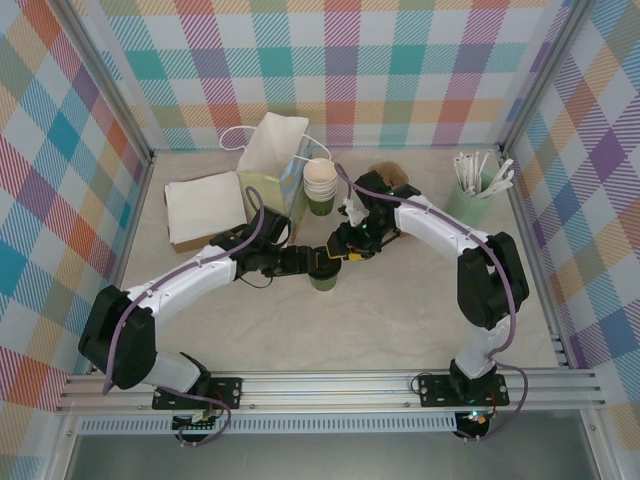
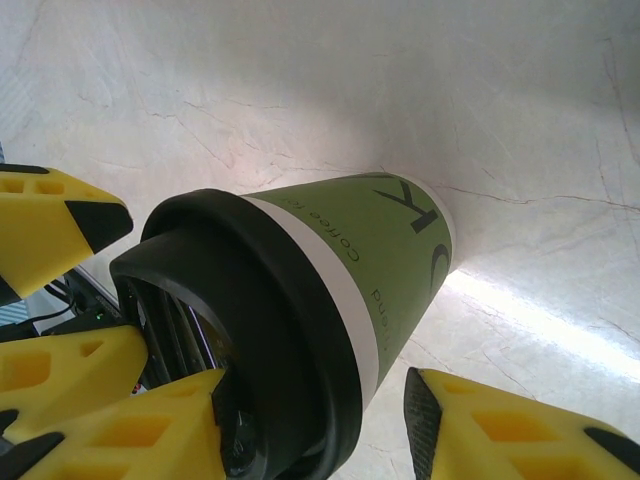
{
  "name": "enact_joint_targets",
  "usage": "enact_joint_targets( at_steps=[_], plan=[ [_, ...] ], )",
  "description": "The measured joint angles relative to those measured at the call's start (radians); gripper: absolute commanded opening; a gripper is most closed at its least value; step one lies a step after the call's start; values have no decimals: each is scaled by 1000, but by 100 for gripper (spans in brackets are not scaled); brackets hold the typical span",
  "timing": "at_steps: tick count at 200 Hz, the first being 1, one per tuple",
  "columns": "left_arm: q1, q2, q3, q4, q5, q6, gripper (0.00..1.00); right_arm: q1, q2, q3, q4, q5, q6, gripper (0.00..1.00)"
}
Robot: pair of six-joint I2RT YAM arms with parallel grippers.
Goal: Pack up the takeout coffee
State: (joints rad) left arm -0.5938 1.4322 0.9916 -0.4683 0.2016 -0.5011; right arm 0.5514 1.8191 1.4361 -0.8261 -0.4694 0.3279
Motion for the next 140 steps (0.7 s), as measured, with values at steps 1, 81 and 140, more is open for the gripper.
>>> enact_joint_targets(
  at_steps=[1,81,140],
  plan=[
    [0,0,0,0,0,0,72,0,0,0,0,0,0,48],
    [0,5,-5,11,5,0,72,-5,0,-32,23,-11,0,45],
    [1,4,-7,19,8,0,73,-12,-3,-39,34,-30,-3,46]
  ],
)
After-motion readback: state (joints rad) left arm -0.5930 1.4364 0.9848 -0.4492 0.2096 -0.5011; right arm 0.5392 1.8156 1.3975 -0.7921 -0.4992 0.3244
